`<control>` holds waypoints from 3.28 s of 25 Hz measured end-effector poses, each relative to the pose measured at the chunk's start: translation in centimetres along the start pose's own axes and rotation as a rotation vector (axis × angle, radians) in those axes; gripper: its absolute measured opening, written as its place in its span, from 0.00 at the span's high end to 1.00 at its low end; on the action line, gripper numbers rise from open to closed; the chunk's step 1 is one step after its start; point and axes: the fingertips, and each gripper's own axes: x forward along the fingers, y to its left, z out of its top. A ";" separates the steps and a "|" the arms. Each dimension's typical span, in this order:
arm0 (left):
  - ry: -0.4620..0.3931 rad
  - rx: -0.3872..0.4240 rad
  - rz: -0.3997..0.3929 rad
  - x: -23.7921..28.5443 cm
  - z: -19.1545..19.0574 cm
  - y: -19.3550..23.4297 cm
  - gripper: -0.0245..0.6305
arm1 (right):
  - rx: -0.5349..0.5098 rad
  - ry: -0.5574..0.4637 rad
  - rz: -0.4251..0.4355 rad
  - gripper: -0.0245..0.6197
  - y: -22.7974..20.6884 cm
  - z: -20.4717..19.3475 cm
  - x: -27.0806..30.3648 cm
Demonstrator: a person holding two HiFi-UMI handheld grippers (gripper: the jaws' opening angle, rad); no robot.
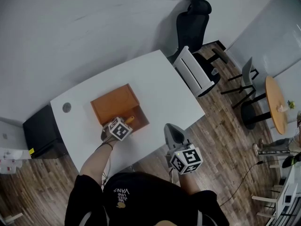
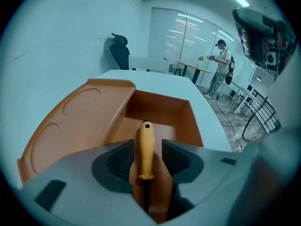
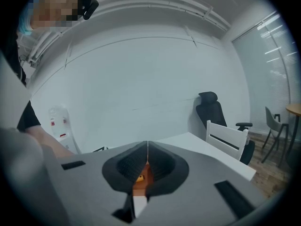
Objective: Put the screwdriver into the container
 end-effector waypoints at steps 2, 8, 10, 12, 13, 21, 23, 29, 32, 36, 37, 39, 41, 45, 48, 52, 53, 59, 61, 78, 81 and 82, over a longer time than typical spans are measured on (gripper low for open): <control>-0.006 0.000 0.003 -0.2 0.0 0.0 0.70 | -0.003 0.000 0.004 0.94 0.1 0.0 -0.1; -0.043 -0.005 0.016 -1.6 0.8 -0.1 0.70 | -0.002 -0.003 0.015 0.94 0.1 0.1 -0.3; -0.061 -0.011 0.031 -2.1 1.0 0.0 0.70 | -0.001 -0.005 0.022 0.94 0.2 0.1 -0.3; -0.091 -0.020 0.050 -2.7 1.2 0.0 0.70 | -0.001 -0.007 0.028 0.94 0.3 0.0 -0.5; -0.107 -0.024 0.059 -3.0 1.3 0.1 0.70 | 0.000 -0.008 0.030 0.94 0.4 0.0 -0.5; -0.217 -0.053 0.143 -5.4 2.3 0.1 0.85 | -0.002 -0.018 0.058 0.94 0.9 0.1 -1.0; -0.245 -0.058 0.174 -6.2 2.5 0.2 0.90 | -0.003 -0.019 0.065 0.94 1.1 0.1 -1.2; -0.324 -0.095 0.228 -8.6 3.0 -0.2 0.94 | -0.003 -0.025 0.088 0.94 1.4 0.0 -1.8; -0.357 -0.105 0.250 -9.8 3.4 -0.5 0.94 | -0.006 -0.027 0.104 0.94 1.6 -0.1 -2.0; -0.399 -0.117 0.282 -11.5 3.6 -1.1 0.94 | -0.011 -0.034 0.126 0.94 2.1 -0.1 -2.3; -0.413 -0.120 0.290 -12.1 3.7 -1.2 0.94 | -0.013 -0.037 0.132 0.94 2.3 -0.1 -2.4; -0.438 -0.120 0.305 -13.5 4.0 -1.8 0.94 | -0.015 -0.044 0.142 0.94 2.6 0.0 -2.7; -0.454 -0.112 0.321 -14.8 4.3 -2.4 0.94 | -0.018 -0.050 0.150 0.94 2.9 0.1 -2.9; -0.497 -0.111 0.353 -16.8 4.8 -3.5 0.94 | -0.021 -0.056 0.168 0.94 3.3 0.1 -3.3; -0.541 -0.123 0.368 -18.6 5.1 -4.6 0.94 | -0.025 -0.062 0.180 0.94 3.7 0.1 -4.0; -0.583 -0.137 0.388 -21.0 5.0 -5.9 0.94 | -0.033 -0.069 0.195 0.94 4.2 0.2 -4.7; -0.597 -0.140 0.390 -21.6 5.1 -6.2 0.94 | -0.035 -0.070 0.199 0.94 4.4 0.2 -4.9; -0.657 -0.168 0.431 -24.7 3.9 -8.2 0.94 | -0.050 -0.079 0.227 0.94 5.5 0.2 -6.2; -0.671 -0.174 0.446 -25.6 3.3 -9.0 0.94 | -0.053 -0.082 0.235 0.94 5.8 0.1 -6.7; -0.824 -0.232 0.529 -32.9 0.2 -14.6 0.94 | -0.070 -0.071 0.257 0.94 6.8 -1.2 -10.4; -0.837 -0.260 0.521 -33.1 -0.7 -15.3 0.94 | -0.077 -0.071 0.254 0.94 7.0 -1.4 -10.7; -0.838 -0.267 0.521 -33.1 -1.0 -15.5 0.94 | -0.076 -0.071 0.253 0.94 7.0 -1.4 -10.8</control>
